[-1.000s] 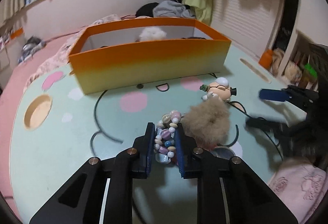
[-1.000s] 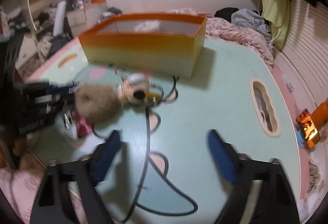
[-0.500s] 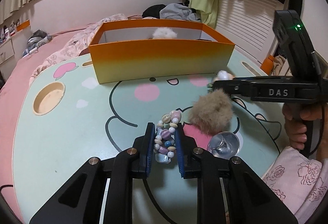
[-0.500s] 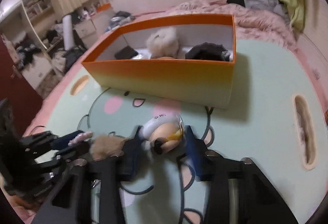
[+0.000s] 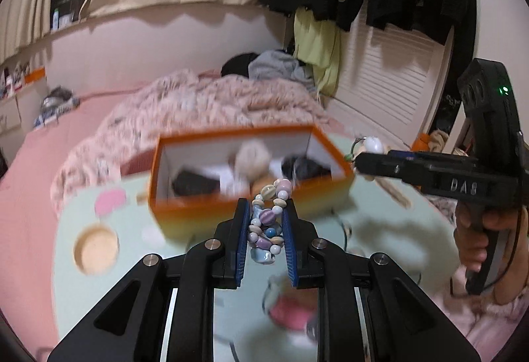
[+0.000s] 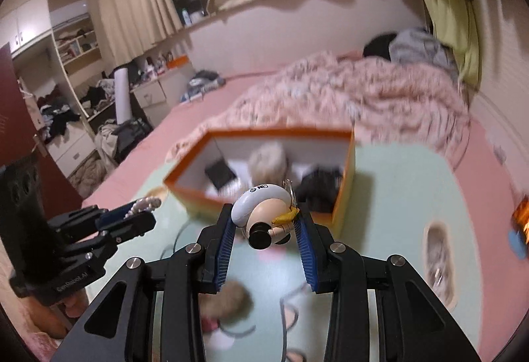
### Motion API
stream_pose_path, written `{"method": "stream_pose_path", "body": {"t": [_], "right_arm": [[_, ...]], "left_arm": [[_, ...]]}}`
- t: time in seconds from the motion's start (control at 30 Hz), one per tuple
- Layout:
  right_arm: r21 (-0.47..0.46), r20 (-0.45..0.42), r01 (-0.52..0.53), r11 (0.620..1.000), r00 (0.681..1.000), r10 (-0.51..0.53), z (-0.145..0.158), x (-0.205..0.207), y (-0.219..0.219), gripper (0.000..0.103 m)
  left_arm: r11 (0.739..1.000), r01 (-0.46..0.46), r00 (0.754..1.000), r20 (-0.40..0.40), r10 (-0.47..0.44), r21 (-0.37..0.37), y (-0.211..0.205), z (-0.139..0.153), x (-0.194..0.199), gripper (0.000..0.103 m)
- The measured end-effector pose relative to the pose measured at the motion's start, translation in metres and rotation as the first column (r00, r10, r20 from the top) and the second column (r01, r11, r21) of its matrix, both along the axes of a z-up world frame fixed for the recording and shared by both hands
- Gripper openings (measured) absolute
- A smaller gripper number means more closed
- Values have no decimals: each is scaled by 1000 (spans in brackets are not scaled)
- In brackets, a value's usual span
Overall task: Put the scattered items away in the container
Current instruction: 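Release the bracelet into the box with the left gripper while the right drops the figurine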
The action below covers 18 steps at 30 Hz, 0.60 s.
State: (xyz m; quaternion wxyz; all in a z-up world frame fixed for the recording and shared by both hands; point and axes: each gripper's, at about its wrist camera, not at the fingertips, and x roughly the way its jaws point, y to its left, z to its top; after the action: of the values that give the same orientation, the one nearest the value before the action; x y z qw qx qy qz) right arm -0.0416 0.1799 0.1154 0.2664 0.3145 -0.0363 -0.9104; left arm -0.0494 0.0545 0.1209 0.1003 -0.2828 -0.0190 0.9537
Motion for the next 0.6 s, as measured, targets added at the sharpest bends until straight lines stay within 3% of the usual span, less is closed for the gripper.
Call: {"method": "stream_pose_path", "body": {"t": [0.17,0.2,0.23,0.3,0.33,0.37,0.47,0.6], "right_arm": [[24,-46,20,1000,999,-19,16,-24,-18,35],[32,-57,31,999,998,-29,15,-30,-23,36],[43,-70,44,998,997,-41,12,-38,-27,38],[87,-82,104,991,992,-96,2,-54,-33,60],[112,-73,141,984,988,-134,-4,-61,-34,64],[113,-52,149,982,988,-144,-10,-66,-33,65],[62,-11,139,988,990,-138,-19,-65,-25,65],[89,-43,148,985,989,-145,-19,-57,-24,65]], "left_arm": [[1000,-3,1000,6,3,27,1,22,-44,20],[999,6,1000,30,-8,49,1,21,-58,26],[997,17,997,69,-22,72,-1,16,-71,44],[995,-56,988,150,44,81,-7,3,-97,61],[992,-109,983,154,97,70,-12,-2,-103,64],[987,-145,980,147,134,70,-17,-6,-106,64],[983,-141,982,139,124,119,-26,-13,-103,65],[987,-132,985,123,120,95,-25,-11,-93,65]]}}
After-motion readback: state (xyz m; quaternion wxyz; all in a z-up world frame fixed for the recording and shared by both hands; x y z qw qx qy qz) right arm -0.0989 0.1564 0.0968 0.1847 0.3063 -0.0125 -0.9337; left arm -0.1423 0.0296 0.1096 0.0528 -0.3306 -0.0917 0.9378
